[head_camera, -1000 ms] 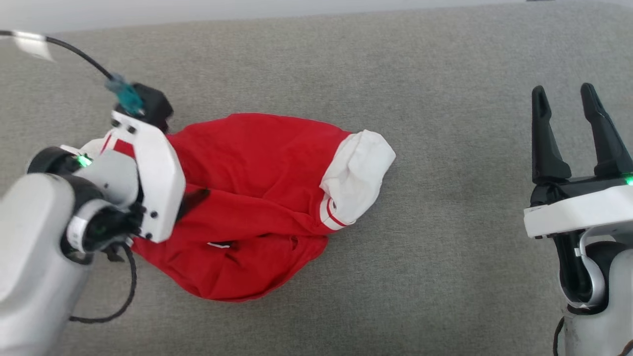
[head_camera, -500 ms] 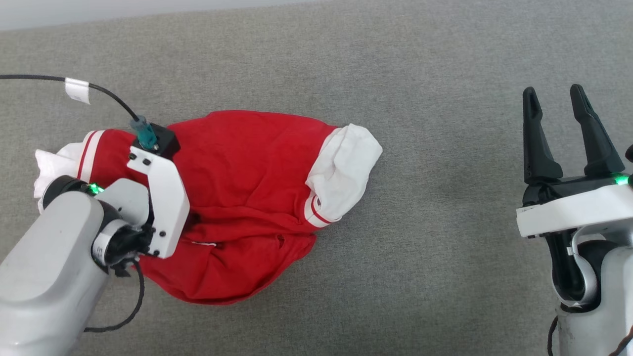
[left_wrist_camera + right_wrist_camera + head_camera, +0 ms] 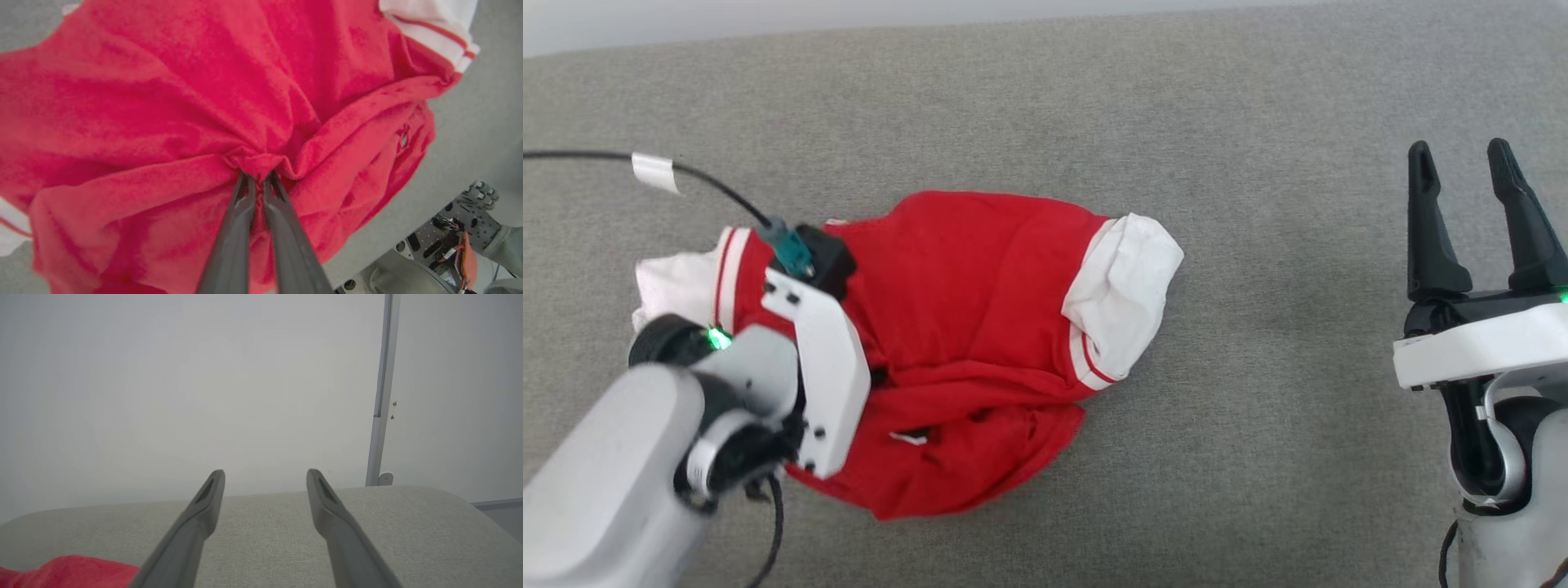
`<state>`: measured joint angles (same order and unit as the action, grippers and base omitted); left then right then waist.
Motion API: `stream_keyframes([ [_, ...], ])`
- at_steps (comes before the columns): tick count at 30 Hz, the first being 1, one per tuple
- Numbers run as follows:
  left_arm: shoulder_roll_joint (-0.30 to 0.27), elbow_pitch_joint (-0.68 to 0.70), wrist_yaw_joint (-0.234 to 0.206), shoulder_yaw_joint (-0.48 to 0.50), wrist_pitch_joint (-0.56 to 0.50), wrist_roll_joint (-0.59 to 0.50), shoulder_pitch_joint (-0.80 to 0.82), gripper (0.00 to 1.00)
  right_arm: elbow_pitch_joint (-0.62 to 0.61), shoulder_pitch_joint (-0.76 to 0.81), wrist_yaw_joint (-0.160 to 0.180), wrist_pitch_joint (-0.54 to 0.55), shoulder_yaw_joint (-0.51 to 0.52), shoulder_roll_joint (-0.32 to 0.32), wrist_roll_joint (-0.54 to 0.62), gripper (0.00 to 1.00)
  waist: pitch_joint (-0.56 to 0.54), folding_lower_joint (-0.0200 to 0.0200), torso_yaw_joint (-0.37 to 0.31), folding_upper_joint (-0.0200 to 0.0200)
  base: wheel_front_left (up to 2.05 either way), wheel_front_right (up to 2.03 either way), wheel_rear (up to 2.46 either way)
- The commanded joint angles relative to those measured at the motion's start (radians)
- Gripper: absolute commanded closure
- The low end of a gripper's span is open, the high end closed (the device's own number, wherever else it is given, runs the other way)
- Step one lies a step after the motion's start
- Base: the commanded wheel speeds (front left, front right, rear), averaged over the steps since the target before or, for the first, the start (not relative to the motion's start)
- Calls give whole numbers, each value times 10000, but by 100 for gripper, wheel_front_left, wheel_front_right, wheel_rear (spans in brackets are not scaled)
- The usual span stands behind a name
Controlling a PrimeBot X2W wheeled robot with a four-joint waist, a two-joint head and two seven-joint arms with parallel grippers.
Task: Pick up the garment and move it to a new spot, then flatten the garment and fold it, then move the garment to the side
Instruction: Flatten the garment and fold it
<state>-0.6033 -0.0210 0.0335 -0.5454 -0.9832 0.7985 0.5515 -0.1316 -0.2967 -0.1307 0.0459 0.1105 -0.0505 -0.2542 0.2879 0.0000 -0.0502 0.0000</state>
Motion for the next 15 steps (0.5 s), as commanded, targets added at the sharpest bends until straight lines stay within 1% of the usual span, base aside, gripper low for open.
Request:
stream_keyframes([
  [1,-83,342,-125,38,-49,28,-254,100,-57,51,-1,41,15,2,48,0,-6,0,30,0,0,0,0],
  [5,-467,1856,-634,28,-256,16,-1116,100,-108,92,-1,106,37,-4,93,0,-23,0,129,0,0,0,0],
  [8,-622,2593,-935,-40,-314,37,-1702,100,-112,93,-1,154,24,-1,90,0,-34,0,169,0,0,0,0],
  [11,-658,2892,-1131,-145,-323,94,-2167,100,-93,93,-1,196,-13,-1,91,0,-44,0,187,0,0,0,0],
  [15,-525,2775,-1209,-306,-231,205,-2588,100,-53,86,-1,229,-49,-2,52,0,-46,0,176,0,0,0,0],
])
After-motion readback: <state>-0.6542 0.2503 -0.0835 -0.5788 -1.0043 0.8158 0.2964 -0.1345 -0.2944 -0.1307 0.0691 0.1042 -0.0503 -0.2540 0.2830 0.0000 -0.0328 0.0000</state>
